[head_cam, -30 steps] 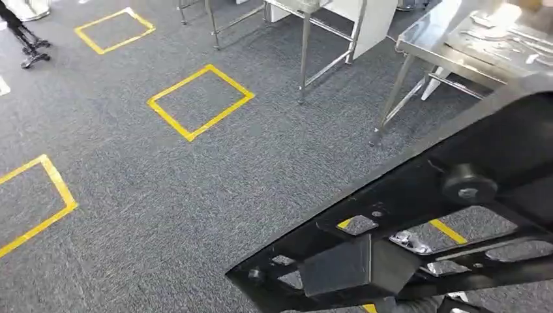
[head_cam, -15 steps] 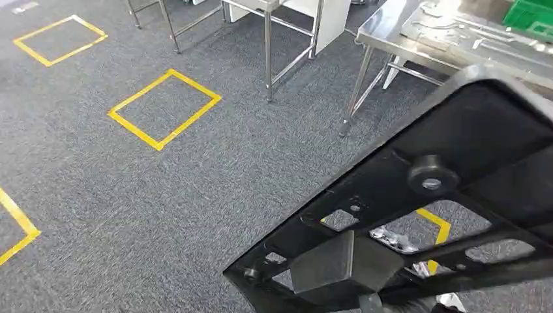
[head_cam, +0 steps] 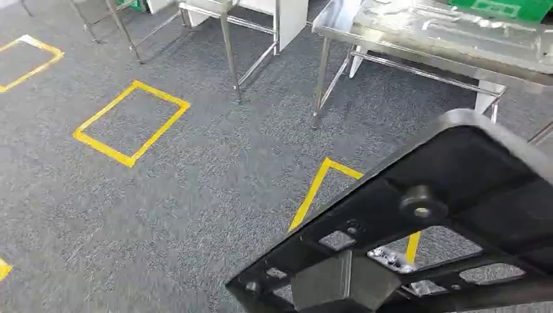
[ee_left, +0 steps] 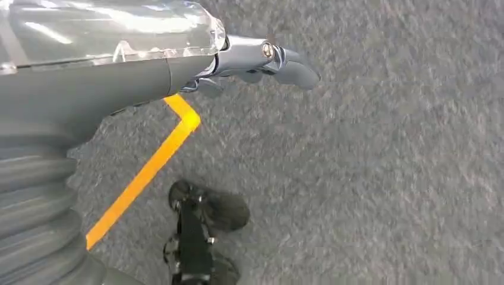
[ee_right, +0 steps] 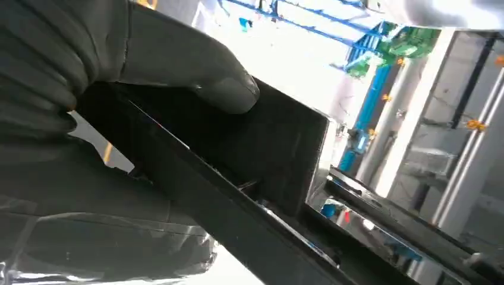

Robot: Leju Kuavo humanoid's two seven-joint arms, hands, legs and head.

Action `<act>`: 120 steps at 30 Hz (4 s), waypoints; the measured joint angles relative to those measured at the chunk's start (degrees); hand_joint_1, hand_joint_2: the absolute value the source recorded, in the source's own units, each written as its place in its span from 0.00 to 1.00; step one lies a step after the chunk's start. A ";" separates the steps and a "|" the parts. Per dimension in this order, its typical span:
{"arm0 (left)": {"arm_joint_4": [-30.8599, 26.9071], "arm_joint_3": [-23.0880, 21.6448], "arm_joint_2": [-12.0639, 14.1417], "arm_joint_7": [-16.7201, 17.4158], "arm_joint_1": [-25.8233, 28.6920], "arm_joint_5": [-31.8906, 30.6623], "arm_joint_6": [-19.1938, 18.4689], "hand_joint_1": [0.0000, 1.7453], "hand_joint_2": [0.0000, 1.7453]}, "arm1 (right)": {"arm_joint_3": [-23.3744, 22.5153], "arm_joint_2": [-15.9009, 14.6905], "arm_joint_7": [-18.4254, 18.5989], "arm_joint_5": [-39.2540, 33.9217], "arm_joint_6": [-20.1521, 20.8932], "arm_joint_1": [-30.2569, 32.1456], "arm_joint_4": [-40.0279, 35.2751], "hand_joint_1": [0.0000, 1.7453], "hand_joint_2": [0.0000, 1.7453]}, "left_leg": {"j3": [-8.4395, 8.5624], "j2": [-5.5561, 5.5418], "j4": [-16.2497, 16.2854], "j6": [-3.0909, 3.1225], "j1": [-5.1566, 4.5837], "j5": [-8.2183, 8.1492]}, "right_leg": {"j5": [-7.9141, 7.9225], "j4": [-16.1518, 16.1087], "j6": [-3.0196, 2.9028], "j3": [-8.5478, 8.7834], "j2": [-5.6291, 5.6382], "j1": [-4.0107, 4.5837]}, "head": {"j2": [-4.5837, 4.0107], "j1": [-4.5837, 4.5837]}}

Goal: Take the parts from the cabinet and place them on the table.

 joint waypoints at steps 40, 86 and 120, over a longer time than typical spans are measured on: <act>0.22 0.44 -1.70 -2.25 0.92 -0.66 -4.04 0.00 1.00 | -1.64 -3.80 -0.11 1.70 -5.81 13.14 -5.71 1.00 1.00 | 0.12 -5.95 -2.71 1.07 0.11 2.74 | -1.07 0.94 0.96 0.74 5.60 0.21 | 0.00 -0.46; 0.33 0.39 -0.68 -4.48 0.86 -2.69 -6.01 0.00 1.00 | 10.78 -7.69 -0.07 8.55 -25.55 14.09 -8.26 1.00 1.00 | 2.04 -1.84 -3.38 2.60 -0.84 1.95 | -0.78 0.18 2.03 1.01 0.39 0.36 | 0.00 -0.44; 0.39 0.37 -0.41 -4.70 0.91 -3.02 -6.05 0.00 1.00 | 12.24 -10.38 -0.09 6.30 -28.90 15.09 -9.36 1.00 1.00 | 5.20 -1.96 -3.16 1.09 -0.60 0.19 | -0.74 1.01 0.84 -0.63 0.51 0.16 | 0.00 -0.74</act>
